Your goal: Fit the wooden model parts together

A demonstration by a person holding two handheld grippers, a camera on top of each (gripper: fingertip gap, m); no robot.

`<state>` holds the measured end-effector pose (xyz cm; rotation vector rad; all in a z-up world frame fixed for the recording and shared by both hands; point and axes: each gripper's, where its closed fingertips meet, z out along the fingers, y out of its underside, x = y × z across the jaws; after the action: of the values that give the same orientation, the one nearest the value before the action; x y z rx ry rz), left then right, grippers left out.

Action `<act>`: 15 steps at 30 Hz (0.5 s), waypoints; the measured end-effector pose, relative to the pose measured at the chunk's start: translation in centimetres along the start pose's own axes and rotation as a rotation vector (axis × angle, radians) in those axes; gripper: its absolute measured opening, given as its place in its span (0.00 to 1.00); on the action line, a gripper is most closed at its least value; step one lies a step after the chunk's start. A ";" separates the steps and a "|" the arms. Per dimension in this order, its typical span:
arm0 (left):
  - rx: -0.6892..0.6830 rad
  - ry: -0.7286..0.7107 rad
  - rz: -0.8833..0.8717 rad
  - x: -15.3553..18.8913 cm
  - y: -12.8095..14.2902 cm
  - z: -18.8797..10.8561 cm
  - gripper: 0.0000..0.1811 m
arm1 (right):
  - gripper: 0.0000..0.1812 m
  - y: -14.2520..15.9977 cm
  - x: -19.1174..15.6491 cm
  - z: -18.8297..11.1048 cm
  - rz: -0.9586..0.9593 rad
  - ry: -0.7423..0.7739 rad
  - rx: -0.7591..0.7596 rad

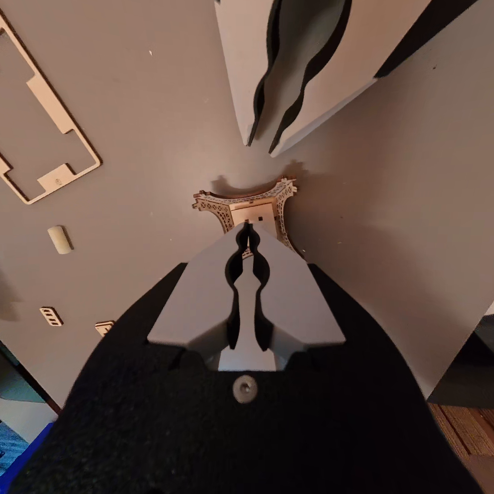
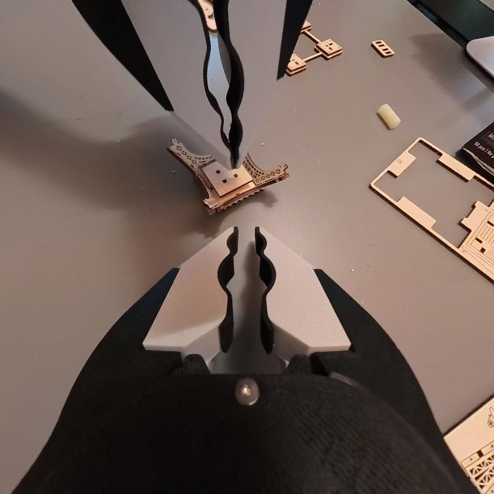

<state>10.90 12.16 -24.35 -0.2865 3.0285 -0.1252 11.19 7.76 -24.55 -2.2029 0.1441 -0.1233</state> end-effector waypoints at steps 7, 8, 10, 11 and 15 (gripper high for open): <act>-0.043 0.033 0.012 0.4 0.5 1.0 0.00 | 0.05 0.6 0.3 0.0 0.027 0.007 -0.030; -0.043 0.035 0.009 0.4 0.5 1.0 0.00 | 0.05 0.6 0.3 0.0 0.029 0.008 -0.034; -0.031 0.021 0.007 0.2 0.3 0.5 0.00 | 0.06 1.1 0.4 0.1 0.034 0.011 -0.060; -0.020 0.015 0.006 0.2 0.1 0.1 0.00 | 0.07 1.4 0.4 0.1 0.037 0.016 -0.076; -0.044 0.033 0.011 0.4 0.1 0.8 0.00 | 0.07 1.6 0.6 0.1 0.049 0.019 -0.082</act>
<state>10.57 12.13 -25.21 -0.2740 3.0683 -0.0627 11.67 6.80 -25.82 -2.2789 0.2173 -0.1124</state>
